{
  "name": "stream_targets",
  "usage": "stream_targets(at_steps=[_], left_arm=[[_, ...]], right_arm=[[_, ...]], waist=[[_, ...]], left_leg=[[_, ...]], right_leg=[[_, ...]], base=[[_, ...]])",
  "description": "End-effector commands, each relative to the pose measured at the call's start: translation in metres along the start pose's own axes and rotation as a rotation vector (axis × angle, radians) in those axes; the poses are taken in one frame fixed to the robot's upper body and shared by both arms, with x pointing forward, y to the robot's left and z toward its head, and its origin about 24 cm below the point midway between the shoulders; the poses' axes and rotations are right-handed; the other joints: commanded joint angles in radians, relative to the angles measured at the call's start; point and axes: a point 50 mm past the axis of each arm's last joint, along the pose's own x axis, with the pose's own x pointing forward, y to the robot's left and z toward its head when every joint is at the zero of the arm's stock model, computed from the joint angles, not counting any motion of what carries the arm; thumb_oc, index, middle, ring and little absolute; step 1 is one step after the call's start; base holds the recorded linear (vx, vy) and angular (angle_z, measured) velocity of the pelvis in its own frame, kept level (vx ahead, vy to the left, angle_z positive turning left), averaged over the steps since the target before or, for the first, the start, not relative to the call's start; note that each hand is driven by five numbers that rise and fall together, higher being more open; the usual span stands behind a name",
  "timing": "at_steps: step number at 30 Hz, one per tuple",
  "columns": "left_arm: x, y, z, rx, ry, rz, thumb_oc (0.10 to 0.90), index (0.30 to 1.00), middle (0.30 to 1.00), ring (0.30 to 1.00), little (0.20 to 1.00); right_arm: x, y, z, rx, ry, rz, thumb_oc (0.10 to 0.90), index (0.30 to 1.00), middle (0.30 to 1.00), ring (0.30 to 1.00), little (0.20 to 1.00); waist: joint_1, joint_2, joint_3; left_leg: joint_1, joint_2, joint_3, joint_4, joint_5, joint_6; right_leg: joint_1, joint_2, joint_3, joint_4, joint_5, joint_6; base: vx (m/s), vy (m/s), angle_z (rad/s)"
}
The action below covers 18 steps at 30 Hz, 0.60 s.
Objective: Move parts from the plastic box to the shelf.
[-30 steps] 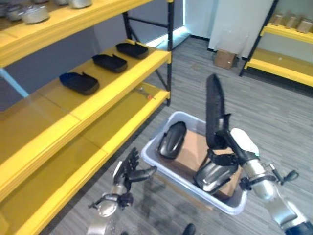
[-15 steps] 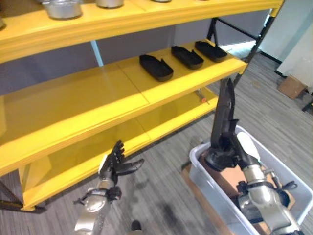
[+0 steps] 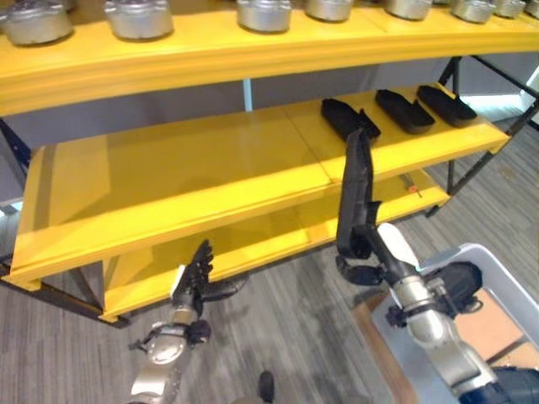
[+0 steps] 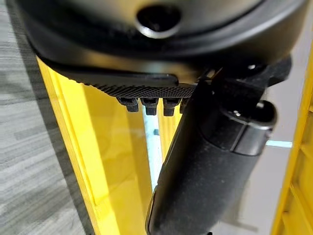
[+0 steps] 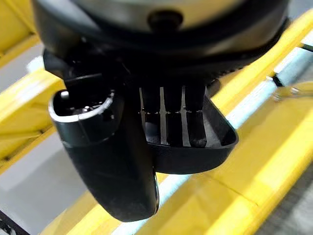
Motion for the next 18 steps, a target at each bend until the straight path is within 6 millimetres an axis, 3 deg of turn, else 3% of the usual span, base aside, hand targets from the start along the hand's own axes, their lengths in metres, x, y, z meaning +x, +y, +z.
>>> stream_targets(at_steps=[1, 3, 8, 10, 13, 16, 18], left_arm=[[0.011, -0.012, 0.054, 0.012, -0.280, -0.064, 0.900, 1.000, 1.000, 1.000, 1.000], [0.010, -0.011, 0.052, 0.012, -0.276, -0.057, 0.900, 1.000, 1.000, 1.000, 1.000], [0.006, -0.010, 0.041, 0.006, -0.239, -0.050, 0.900, 1.000, 1.000, 1.000, 1.000], [0.003, -0.010, 0.036, -0.016, -0.221, -0.048, 0.900, 1.000, 1.000, 1.000, 1.000], [0.003, -0.010, 0.036, -0.018, -0.217, -0.050, 0.900, 1.000, 1.000, 1.000, 1.000], [0.002, -0.013, 0.034, -0.033, -0.212, -0.061, 0.900, 1.000, 1.000, 1.000, 1.000], [0.002, -0.012, 0.033, -0.034, -0.208, -0.058, 0.900, 1.000, 1.000, 1.000, 1.000]], right_arm=[[0.031, -0.063, 0.037, -0.020, -0.235, -0.267, 0.400, 0.300, 0.300, 0.300, 0.300], [0.029, -0.062, 0.036, -0.005, -0.231, -0.272, 0.400, 0.300, 0.300, 0.300, 0.300], [0.024, -0.057, 0.027, 0.018, -0.193, -0.246, 0.400, 0.300, 0.300, 0.300, 0.300], [0.021, -0.056, 0.024, 0.019, -0.186, -0.219, 0.400, 0.300, 0.300, 0.300, 0.300], [0.020, -0.056, 0.022, 0.020, -0.180, -0.214, 0.400, 0.300, 0.300, 0.300, 0.300], [0.014, -0.061, 0.015, 0.017, -0.159, -0.219, 0.400, 0.300, 0.300, 0.300, 0.300], [0.014, -0.062, 0.016, 0.018, -0.161, -0.223, 0.400, 0.300, 0.300, 0.300, 0.300]], waist=[[-0.012, -0.017, -0.013], [-0.024, -0.032, -0.005], [-0.023, -0.054, -0.028], [-0.021, -0.046, -0.045], [-0.023, -0.043, -0.049], [-0.025, -0.036, -0.064], [-0.026, -0.036, -0.066]], left_leg=[[0.061, 0.047, 0.088, -0.009, -0.054, -0.065], [0.095, 0.054, 0.078, -0.009, -0.074, -0.078], [0.124, 0.056, 0.077, -0.009, -0.087, -0.091], [0.130, 0.091, 0.066, -0.009, -0.083, -0.111], [0.131, 0.106, 0.058, -0.009, -0.081, -0.120], [0.132, 0.175, 0.021, -0.009, -0.058, -0.157], [0.133, 0.184, 0.018, -0.009, -0.054, -0.163]], right_leg=[[0.061, -0.035, 0.013, -0.181, 0.194, 0.054], [0.041, -0.050, 0.059, -0.279, 0.251, 0.082], [0.085, -0.041, 0.056, -0.298, 0.264, 0.094], [0.099, -0.016, 0.035, -0.274, 0.223, 0.075], [0.106, -0.009, 0.019, -0.263, 0.206, 0.066], [0.136, 0.036, -0.030, -0.218, 0.129, 0.028], [0.142, 0.043, -0.035, -0.216, 0.122, 0.022]], base=[[0.15, -0.105, 0.35], [0.17, -0.128, 0.37], [0.12, -0.127, 0.37], [0.17, -0.239, 0.57], [0.10, -0.178, 0.23], [0.16, -0.345, 0.52], [0.12, -0.274, 0.54]])
